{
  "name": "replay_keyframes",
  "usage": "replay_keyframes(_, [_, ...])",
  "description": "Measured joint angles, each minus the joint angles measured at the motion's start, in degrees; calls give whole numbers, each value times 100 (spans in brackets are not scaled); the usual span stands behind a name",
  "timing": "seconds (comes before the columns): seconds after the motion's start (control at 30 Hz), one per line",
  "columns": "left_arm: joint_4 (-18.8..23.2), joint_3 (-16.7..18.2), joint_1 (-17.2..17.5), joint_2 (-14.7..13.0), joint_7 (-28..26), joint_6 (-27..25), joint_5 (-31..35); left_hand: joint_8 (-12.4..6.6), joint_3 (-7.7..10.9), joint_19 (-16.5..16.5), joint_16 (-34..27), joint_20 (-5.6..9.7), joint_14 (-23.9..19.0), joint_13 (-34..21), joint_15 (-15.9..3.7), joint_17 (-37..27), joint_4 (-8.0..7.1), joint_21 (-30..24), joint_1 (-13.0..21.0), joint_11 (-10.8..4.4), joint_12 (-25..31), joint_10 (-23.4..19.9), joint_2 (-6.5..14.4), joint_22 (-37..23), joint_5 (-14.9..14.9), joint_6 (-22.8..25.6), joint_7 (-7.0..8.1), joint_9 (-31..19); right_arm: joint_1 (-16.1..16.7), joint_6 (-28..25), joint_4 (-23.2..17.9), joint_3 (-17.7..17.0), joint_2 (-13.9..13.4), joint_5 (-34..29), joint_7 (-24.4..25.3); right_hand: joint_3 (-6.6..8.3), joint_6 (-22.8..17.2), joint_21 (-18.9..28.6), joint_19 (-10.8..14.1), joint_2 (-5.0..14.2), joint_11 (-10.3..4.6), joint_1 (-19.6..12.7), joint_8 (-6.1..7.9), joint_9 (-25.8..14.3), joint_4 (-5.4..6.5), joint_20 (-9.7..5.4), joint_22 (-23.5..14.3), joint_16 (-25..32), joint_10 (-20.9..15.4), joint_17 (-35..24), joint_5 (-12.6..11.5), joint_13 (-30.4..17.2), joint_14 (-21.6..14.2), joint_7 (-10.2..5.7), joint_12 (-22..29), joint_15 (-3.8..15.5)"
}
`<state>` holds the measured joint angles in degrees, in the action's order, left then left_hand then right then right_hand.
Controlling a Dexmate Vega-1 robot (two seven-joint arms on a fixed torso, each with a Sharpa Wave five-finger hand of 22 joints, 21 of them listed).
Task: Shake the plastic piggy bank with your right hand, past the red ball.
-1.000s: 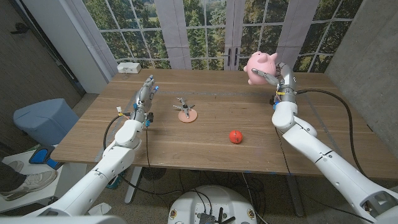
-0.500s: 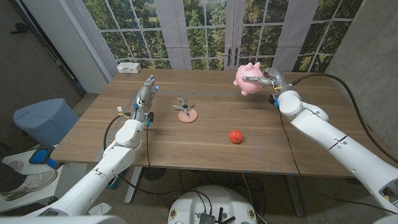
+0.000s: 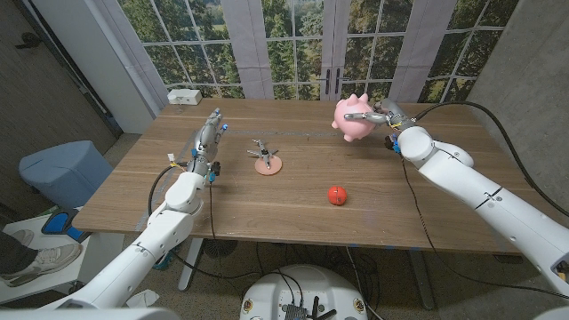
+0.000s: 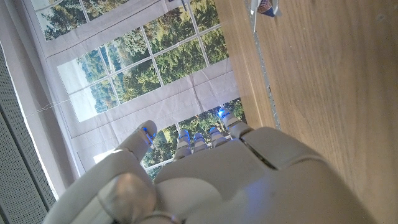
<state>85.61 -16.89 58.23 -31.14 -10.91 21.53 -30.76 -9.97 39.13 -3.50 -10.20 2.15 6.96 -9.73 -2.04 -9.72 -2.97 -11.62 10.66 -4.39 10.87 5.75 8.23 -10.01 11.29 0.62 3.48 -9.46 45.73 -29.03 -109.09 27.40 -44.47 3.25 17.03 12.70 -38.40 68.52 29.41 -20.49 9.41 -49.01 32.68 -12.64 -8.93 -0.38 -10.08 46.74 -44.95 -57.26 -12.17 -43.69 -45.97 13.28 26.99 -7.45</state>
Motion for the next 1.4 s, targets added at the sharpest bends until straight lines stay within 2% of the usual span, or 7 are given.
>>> replay_keyframes(0.17, [16, 6, 18, -1, -8, 4, 3, 0, 3, 0, 0, 0, 0, 0, 0, 0, 2, 0, 0, 0, 0, 0, 0, 0, 0, 0, 0, 0, 103, 107, -5, -11, 44, -87, 285, 0, -63, 0, -9, 0, 0, 0, -44, -1, 0, 8, 0, 0, 0, -75, 4, 0, 0, 1, -1, 0])
replay_keyframes(0.4, [37, 18, 38, -11, -17, 22, 8, 0, 17, 0, 0, 0, 0, 0, 0, 0, 16, 0, 0, 0, 0, 0, 0, 0, 0, 0, 0, 0, 348, 573, 120, -108, 280, -343, 1021, 0, -63, 0, -9, 0, 0, 0, -65, -2, 0, 8, 0, -1, 0, -82, 5, 0, 0, 1, -6, 0])
replay_keyframes(0.63, [51, 33, 52, -20, -21, 34, 14, 0, 17, 0, 0, 0, 0, 0, 0, 0, 16, 0, 0, 0, 0, 0, 0, 0, 0, 0, 0, 0, 556, 1220, 426, -237, 745, -694, 2067, 0, -64, 45, -9, 0, 0, 0, -79, -12, 0, 8, 1, -3, 0, -119, 21, -55, 0, 0, -22, 0])
replay_keyframes(0.97, [54, 47, 58, -20, -37, 59, 29, 0, 17, 0, 0, 0, 0, 0, 0, 0, 16, 0, 0, 0, 0, 0, 0, 0, 0, 0, 0, 0, 667, 2016, 1010, -407, 1412, -1020, 3328, 0, -104, 45, -9, 0, 0, 0, -75, -12, 0, 8, 0, -49, 0, -295, 28, -203, -12, 2, -67, -12])
replay_keyframes(1.17, [54, 48, 57, -12, -47, 71, 48, 0, 17, 0, 0, 0, 0, 0, 0, 0, 16, 0, 0, 0, 0, 0, 0, 0, 0, 0, 0, 0, 694, 2304, 1233, -492, 1684, -1114, 3719, 0, -105, 45, -9, 0, 0, 0, -75, -12, 0, 8, 0, -51, 0, -327, 43, -237, -11, 2, -67, -11])
replay_keyframes(1.4, [50, 48, 44, -3, -69, 74, 66, 0, 17, 0, 0, 0, 0, 0, 0, 0, 16, 0, 0, 0, 0, 0, 0, 0, 0, 0, 0, 0, 709, 2468, 1362, -540, 1806, -1171, 3856, 0, -105, 45, -9, 0, 0, 0, -75, -12, 0, 9, 0, -67, 0, -334, 45, -282, -12, 2, -89, -12])
